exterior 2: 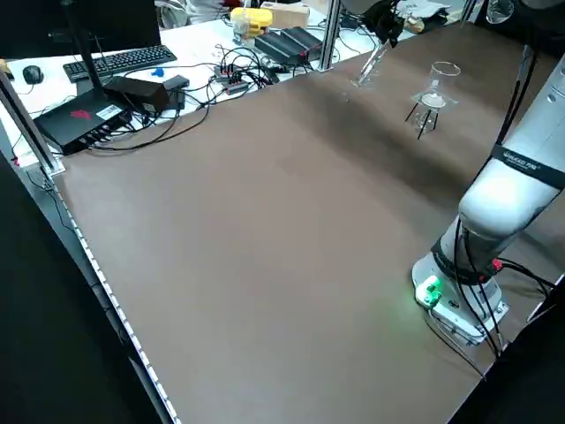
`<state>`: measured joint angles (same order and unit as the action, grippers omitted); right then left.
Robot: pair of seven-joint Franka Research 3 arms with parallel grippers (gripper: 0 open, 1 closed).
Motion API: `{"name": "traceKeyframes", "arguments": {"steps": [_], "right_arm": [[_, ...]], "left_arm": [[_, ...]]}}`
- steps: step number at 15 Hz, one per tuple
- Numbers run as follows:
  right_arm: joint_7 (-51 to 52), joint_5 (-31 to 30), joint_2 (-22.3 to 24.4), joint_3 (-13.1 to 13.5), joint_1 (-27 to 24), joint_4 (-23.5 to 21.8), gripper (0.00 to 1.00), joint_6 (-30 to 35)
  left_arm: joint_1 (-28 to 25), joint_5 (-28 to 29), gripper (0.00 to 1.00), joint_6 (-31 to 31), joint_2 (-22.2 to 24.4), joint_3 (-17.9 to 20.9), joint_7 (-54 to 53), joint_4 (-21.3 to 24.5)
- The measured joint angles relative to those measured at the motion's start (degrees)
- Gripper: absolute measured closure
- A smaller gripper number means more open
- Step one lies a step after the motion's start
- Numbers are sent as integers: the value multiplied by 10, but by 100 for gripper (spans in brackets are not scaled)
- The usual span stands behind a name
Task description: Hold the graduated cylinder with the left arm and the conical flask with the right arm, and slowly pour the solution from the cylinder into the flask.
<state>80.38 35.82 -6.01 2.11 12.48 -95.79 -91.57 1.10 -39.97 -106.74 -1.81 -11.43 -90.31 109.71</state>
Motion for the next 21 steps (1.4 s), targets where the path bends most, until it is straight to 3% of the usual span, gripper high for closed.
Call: {"name": "traceKeyframes", "arguments": {"steps": [4,8,12,21], "right_arm": [[-110,-80,0,-1,86,25,61,-18],[-182,-123,0,-1,143,36,61,-20],[-228,-152,0,-1,178,52,61,-22],[-311,-234,-2,-1,250,77,61,-21]], "left_arm": [[58,63,66,-22,3,-1,60,0],[93,81,66,-27,3,-1,87,-4],[121,91,66,-33,3,-2,93,-4],[196,184,66,-74,-9,-2,218,-13]]}}
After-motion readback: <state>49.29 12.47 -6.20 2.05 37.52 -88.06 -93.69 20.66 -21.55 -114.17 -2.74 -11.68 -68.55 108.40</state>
